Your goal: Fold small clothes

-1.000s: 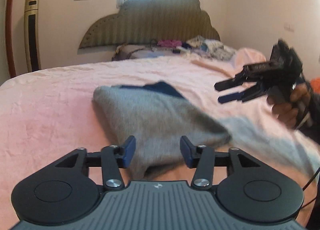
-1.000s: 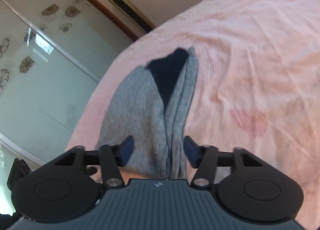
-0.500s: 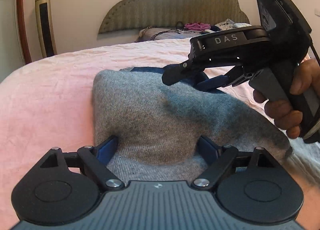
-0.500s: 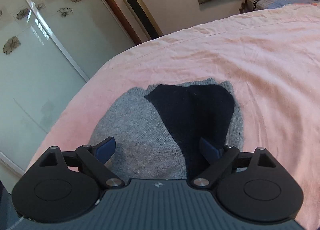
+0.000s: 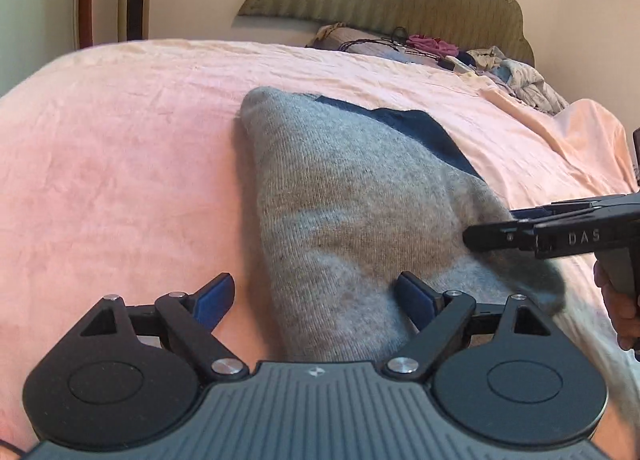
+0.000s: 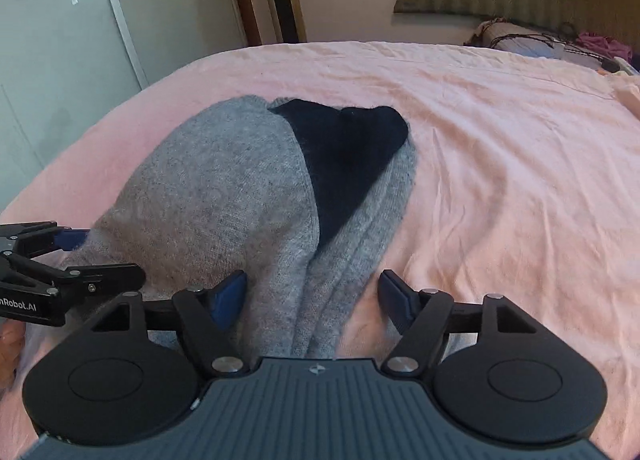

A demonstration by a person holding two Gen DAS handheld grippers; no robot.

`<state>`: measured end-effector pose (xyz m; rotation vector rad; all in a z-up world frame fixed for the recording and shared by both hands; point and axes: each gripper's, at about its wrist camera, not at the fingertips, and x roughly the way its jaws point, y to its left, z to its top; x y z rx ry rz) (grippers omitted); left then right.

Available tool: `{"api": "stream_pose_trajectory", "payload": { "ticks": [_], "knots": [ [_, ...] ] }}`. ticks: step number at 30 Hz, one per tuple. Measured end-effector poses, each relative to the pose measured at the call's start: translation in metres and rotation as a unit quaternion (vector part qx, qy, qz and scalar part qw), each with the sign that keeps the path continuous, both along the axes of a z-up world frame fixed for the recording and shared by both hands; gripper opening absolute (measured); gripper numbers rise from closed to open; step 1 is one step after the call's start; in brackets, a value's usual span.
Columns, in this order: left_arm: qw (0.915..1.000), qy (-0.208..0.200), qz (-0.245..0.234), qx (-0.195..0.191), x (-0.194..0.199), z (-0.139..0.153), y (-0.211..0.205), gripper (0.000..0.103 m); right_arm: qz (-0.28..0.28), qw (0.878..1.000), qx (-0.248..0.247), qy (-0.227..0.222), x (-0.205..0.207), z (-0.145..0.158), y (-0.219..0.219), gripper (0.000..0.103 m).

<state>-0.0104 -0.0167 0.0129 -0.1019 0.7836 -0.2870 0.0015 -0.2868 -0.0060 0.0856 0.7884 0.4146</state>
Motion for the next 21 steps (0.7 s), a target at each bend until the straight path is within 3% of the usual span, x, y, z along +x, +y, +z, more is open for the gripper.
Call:
{"api": "stream_pose_trajectory", "payload": {
  "ticks": [2, 4, 6, 7, 9, 10, 11, 12, 13, 15, 19, 21],
  "knots": [
    [0.9989, 0.025, 0.002, -0.04, -0.002, 0.002, 0.012, 0.089, -0.016, 1.0, 0.011, 0.022, -0.003, 0.008, -0.006, 0.073],
    [0.9932, 0.054, 0.0, -0.104, -0.002, 0.001, 0.025, 0.089, -0.005, 0.996, 0.07, 0.054, -0.01, 0.01, -0.017, 0.075],
    [0.9802, 0.083, 0.003, -0.18, -0.002, -0.004, 0.037, 0.088, 0.015, 0.982, 0.152, 0.109, -0.015, 0.0, -0.029, 0.078],
    [0.9714, 0.098, 0.0, -0.216, 0.001, -0.008, 0.04, 0.088, 0.021, 0.977, 0.18, 0.113, -0.019, -0.004, -0.033, 0.079],
    [0.9599, 0.119, -0.005, -0.254, 0.006, -0.014, 0.041, 0.086, 0.027, 0.963, 0.236, 0.126, -0.022, -0.014, -0.041, 0.079],
    [0.9603, 0.124, -0.004, -0.25, 0.008, -0.015, 0.039, 0.067, 0.021, 0.958, 0.254, 0.131, -0.021, -0.016, -0.044, 0.077],
    [0.9613, 0.136, 0.002, -0.24, 0.011, -0.017, 0.036, 0.033, 0.018, 0.954, 0.265, 0.141, -0.019, -0.02, -0.045, 0.057],
    [0.9601, 0.151, 0.008, -0.235, 0.014, -0.02, 0.036, 0.02, 0.019, 0.951, 0.267, 0.157, -0.015, -0.024, -0.045, 0.039],
    [0.9575, 0.158, 0.01, -0.241, 0.013, -0.022, 0.039, 0.019, 0.021, 0.95, 0.26, 0.171, -0.011, -0.029, -0.044, 0.021],
    [0.9618, 0.149, 0.01, -0.23, 0.007, -0.016, 0.041, 0.017, 0.034, 0.953, 0.252, 0.163, -0.015, -0.027, -0.042, 0.02],
    [0.973, 0.119, -0.041, -0.194, -0.022, 0.001, 0.037, 0.016, 0.076, 0.958, 0.234, 0.149, -0.036, -0.008, -0.046, 0.02],
    [0.982, 0.115, -0.051, -0.141, -0.035, -0.006, 0.031, 0.017, 0.085, 0.966, 0.196, 0.144, -0.048, -0.006, -0.045, 0.02]
  ]
}}
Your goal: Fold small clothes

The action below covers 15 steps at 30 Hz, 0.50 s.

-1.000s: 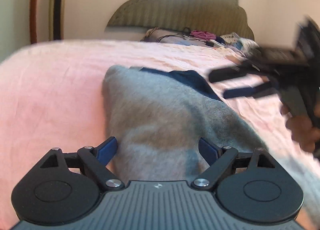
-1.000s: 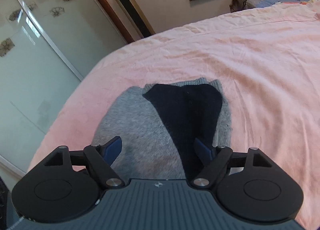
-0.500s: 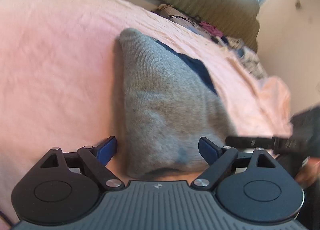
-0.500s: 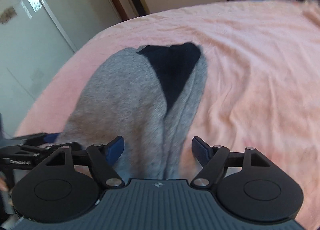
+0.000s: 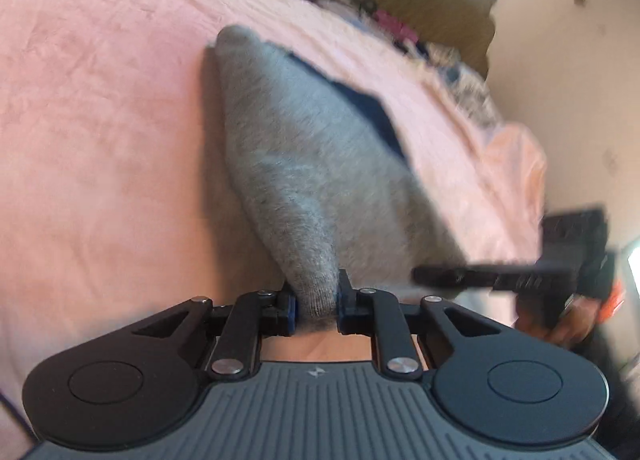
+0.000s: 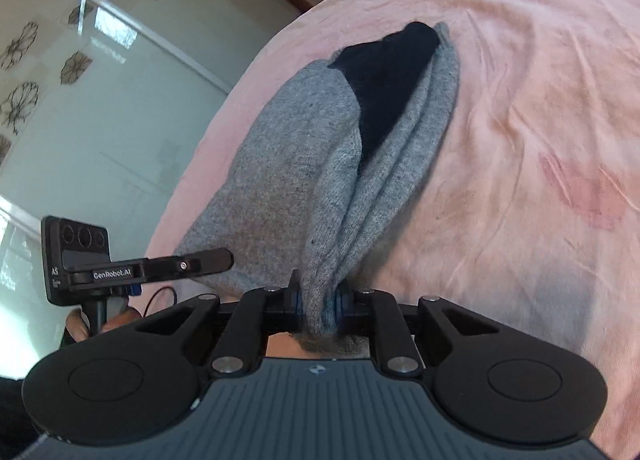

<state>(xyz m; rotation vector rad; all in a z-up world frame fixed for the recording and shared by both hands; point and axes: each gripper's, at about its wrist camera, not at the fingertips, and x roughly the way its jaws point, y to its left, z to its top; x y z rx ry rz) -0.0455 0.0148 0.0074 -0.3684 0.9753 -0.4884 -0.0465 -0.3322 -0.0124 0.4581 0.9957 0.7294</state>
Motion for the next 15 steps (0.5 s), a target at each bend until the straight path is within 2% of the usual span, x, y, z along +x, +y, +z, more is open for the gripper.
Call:
{"api": "stream_pose_trajectory", "payload": {
  "ticks": [1, 2, 3, 4, 5, 6, 7, 8, 9, 11, 12, 13, 15],
  "knots": [
    [0.9999, -0.013, -0.005, 0.007, -0.006, -0.001, 0.002, 0.019, -0.003, 1.0, -0.013, 0.006, -0.001, -0.005, -0.001, 0.019],
    [0.9996, -0.024, -0.012, 0.01, -0.01, 0.003, 0.004, 0.02, -0.008, 1.0, 0.003, 0.012, 0.0, -0.009, -0.006, 0.019],
    [0.9991, -0.033, -0.014, 0.025, -0.012, 0.009, 0.005, 0.027, -0.018, 1.0, 0.015, 0.018, 0.002, -0.009, -0.011, 0.02],
    [0.9976, -0.048, -0.003, 0.051, -0.015, 0.02, 0.005, 0.032, -0.029, 0.999, 0.016, 0.009, 0.001, -0.004, -0.015, 0.032],
    [0.9952, -0.069, 0.011, 0.069, -0.018, 0.032, 0.006, 0.047, -0.045, 0.999, 0.008, -0.007, 0.0, 0.004, -0.019, 0.045],
    [0.9914, -0.1, 0.024, 0.082, -0.021, 0.044, 0.006, 0.071, -0.067, 0.997, 0.007, -0.026, -0.001, 0.014, -0.024, 0.053],
    [0.9853, -0.137, 0.038, 0.095, -0.023, 0.055, 0.004, 0.082, -0.1, 0.993, 0.017, -0.053, -0.003, 0.026, -0.032, 0.066],
    [0.9747, -0.183, 0.057, 0.114, -0.023, 0.067, -0.005, 0.091, -0.127, 0.989, 0.026, -0.077, -0.001, 0.037, -0.035, 0.069],
    [0.9644, -0.218, 0.064, 0.136, -0.021, 0.073, -0.017, 0.09, -0.155, 0.983, 0.029, -0.096, 0.006, 0.047, -0.035, 0.069],
    [0.9468, -0.255, 0.058, 0.187, -0.007, 0.07, -0.054, 0.09, -0.183, 0.976, 0.031, -0.117, 0.026, 0.059, -0.023, 0.07],
    [0.944, -0.257, 0.049, 0.201, 0.003, 0.061, -0.07, 0.09, -0.183, 0.975, 0.031, -0.124, 0.04, 0.062, -0.015, 0.07],
    [0.9447, -0.245, 0.04, 0.214, 0.015, 0.048, -0.086, 0.09, -0.178, 0.975, 0.027, -0.129, 0.05, 0.063, -0.003, 0.072],
    [0.9471, -0.198, 0.034, 0.25, 0.036, 0.017, -0.107, 0.091, -0.167, 0.978, 0.0, -0.128, 0.078, 0.057, 0.026, 0.077]
  ]
}}
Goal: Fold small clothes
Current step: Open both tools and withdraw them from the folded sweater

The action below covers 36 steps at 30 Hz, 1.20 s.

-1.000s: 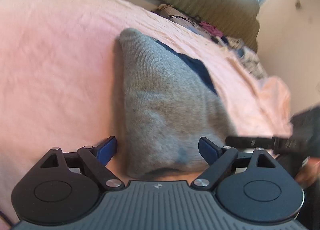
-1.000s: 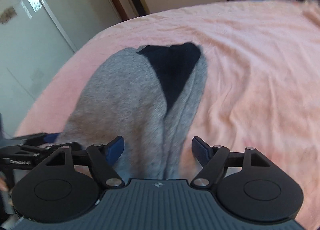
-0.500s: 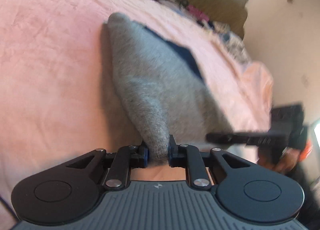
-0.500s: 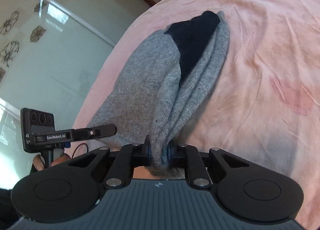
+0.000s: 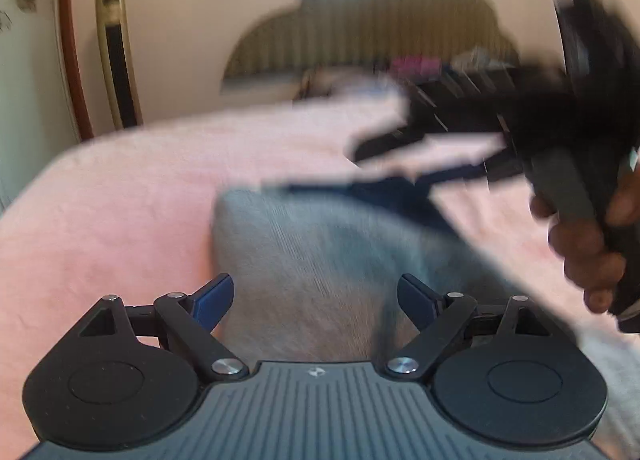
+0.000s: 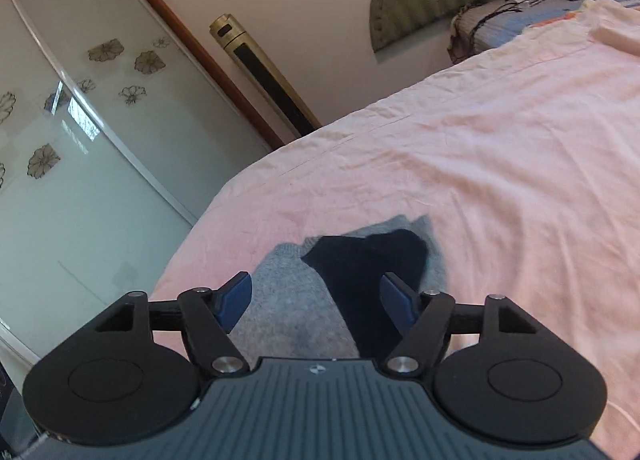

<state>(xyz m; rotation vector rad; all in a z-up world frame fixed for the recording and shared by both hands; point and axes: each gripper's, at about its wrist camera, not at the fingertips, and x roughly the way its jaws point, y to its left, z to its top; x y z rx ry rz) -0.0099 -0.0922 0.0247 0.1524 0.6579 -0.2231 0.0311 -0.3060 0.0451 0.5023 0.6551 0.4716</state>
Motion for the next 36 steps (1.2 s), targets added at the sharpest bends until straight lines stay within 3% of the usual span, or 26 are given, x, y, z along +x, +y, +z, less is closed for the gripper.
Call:
{"api": "stream_pose_trajectory", "payload": {
  "ticks": [1, 2, 4, 5, 9, 11, 12, 16, 17, 19, 22, 25, 28, 31, 34, 36],
  "knots": [
    [0.9998, -0.005, 0.013, 0.01, 0.002, -0.013, -0.002, 0.093, 0.004, 1.0, -0.027, 0.003, 0.013, -0.006, 0.016, 0.077],
    [0.9997, -0.02, 0.014, 0.001, -0.001, -0.017, 0.001, 0.094, 0.009, 0.998, -0.055, 0.01, 0.022, -0.013, 0.029, 0.077],
    [0.9995, -0.004, 0.019, -0.025, -0.001, -0.019, 0.01, 0.094, 0.015, 0.993, -0.111, 0.031, 0.034, -0.037, 0.044, 0.078],
    [0.9992, 0.003, 0.02, -0.036, -0.001, -0.02, 0.017, 0.094, 0.017, 0.992, -0.126, -0.005, 0.029, -0.045, 0.046, 0.077],
    [0.9986, 0.007, 0.02, -0.048, 0.0, -0.021, 0.02, 0.094, 0.029, 0.992, -0.121, 0.002, 0.031, -0.045, 0.041, 0.077],
    [0.9985, 0.004, 0.022, -0.049, -0.001, -0.022, 0.018, 0.094, 0.011, 0.991, -0.13, 0.021, 0.028, -0.034, 0.04, 0.065],
    [0.9985, 0.003, 0.023, -0.051, -0.002, -0.023, 0.018, 0.094, 0.0, 0.992, -0.126, 0.027, 0.025, -0.029, 0.04, 0.066],
    [0.9984, 0.0, 0.022, -0.051, -0.002, -0.024, 0.016, 0.095, 0.012, 0.993, -0.121, 0.006, 0.006, -0.025, 0.046, 0.082],
    [0.9985, -0.001, 0.022, -0.051, -0.002, -0.024, 0.016, 0.095, 0.016, 0.991, -0.135, 0.017, 0.01, -0.034, 0.049, 0.082],
    [0.9985, -0.004, 0.021, -0.05, -0.002, -0.025, 0.016, 0.095, 0.021, 0.988, -0.152, -0.015, 0.012, -0.048, 0.051, 0.085],
    [0.9985, -0.004, 0.023, -0.05, -0.003, -0.022, 0.018, 0.095, 0.021, 0.986, -0.163, -0.009, 0.019, -0.045, 0.057, 0.088],
    [0.9976, -0.005, 0.032, -0.061, -0.02, -0.012, 0.026, 0.094, 0.006, 0.984, -0.18, 0.0, 0.007, -0.03, 0.061, 0.08],
    [0.9979, -0.011, 0.021, -0.06, -0.043, -0.008, 0.031, 0.094, 0.015, 0.988, -0.152, -0.026, -0.03, -0.018, 0.056, 0.081],
    [0.9993, 0.018, 0.006, -0.032, -0.044, -0.025, 0.025, 0.095, 0.036, 0.99, -0.138, -0.016, -0.049, -0.032, 0.055, 0.088],
    [0.9983, 0.024, 0.022, -0.049, -0.045, -0.022, 0.032, 0.095, 0.043, 0.99, -0.131, -0.036, -0.051, -0.049, 0.046, 0.087],
    [0.9979, 0.014, 0.031, -0.055, -0.057, -0.013, 0.039, 0.094, 0.031, 0.992, -0.12, -0.011, -0.052, -0.038, 0.041, 0.085]
  ]
}}
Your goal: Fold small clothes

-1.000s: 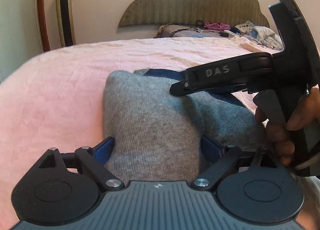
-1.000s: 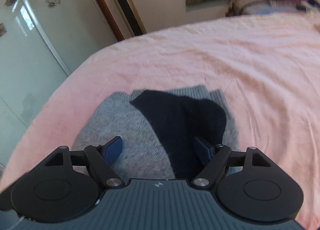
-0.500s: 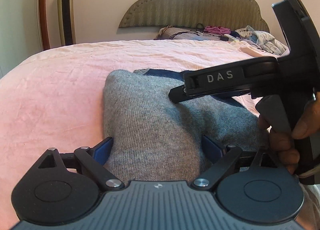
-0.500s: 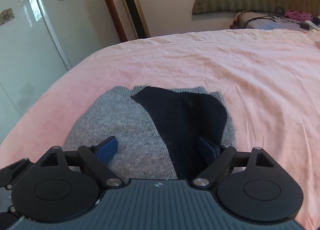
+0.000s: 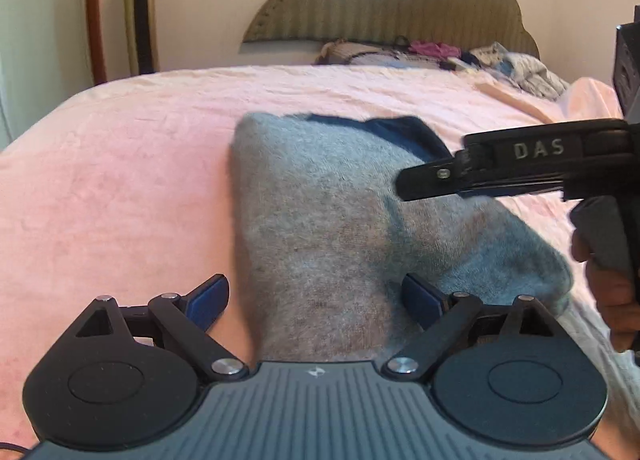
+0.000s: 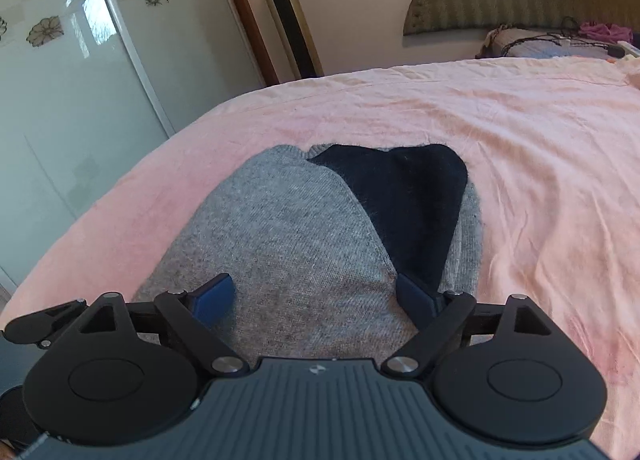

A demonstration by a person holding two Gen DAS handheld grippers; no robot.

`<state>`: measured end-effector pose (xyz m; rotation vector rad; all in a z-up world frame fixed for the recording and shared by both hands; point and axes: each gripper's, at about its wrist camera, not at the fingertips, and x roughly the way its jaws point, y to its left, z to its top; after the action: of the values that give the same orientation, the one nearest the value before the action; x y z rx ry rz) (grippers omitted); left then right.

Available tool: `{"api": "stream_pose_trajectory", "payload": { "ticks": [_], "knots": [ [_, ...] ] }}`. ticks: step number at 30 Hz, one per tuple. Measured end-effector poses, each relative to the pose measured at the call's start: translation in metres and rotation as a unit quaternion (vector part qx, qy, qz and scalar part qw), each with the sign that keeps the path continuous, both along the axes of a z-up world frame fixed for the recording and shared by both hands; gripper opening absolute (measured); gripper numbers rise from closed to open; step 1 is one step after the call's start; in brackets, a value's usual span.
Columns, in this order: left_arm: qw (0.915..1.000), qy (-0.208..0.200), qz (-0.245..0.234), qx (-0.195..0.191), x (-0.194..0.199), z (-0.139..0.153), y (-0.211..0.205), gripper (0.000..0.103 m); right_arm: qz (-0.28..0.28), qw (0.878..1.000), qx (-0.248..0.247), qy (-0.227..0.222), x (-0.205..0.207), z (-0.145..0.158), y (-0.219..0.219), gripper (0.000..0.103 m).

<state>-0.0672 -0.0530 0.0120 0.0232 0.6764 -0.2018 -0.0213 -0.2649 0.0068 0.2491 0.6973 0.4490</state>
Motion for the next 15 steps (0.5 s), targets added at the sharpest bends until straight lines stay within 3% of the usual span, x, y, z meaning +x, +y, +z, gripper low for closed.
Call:
{"api": "stream_pose_trajectory", "payload": {
  "ticks": [2, 5, 10, 12, 15],
  "knots": [
    [0.9998, 0.002, 0.005, -0.018, -0.014, 0.006, 0.007, 0.094, -0.017, 1.0, -0.001, 0.006, -0.015, 0.015, -0.004, 0.083],
    [0.999, 0.017, 0.021, -0.035, -0.036, 0.004, 0.013, 0.094, -0.022, 1.0, 0.008, -0.019, -0.058, 0.024, -0.009, 0.09],
    [0.9977, 0.032, 0.048, -0.036, -0.05, -0.01, 0.017, 0.094, -0.095, 0.993, -0.068, -0.005, -0.109, -0.005, -0.009, 0.095],
    [0.9979, 0.018, 0.058, -0.021, -0.051, -0.013, 0.014, 0.094, -0.118, 0.99, -0.081, 0.013, -0.115, -0.02, -0.012, 0.1],
    [0.9978, 0.017, 0.063, 0.008, -0.05, -0.018, 0.007, 0.101, -0.129, 0.984, -0.124, -0.004, -0.124, -0.029, -0.003, 0.103]
  ]
}}
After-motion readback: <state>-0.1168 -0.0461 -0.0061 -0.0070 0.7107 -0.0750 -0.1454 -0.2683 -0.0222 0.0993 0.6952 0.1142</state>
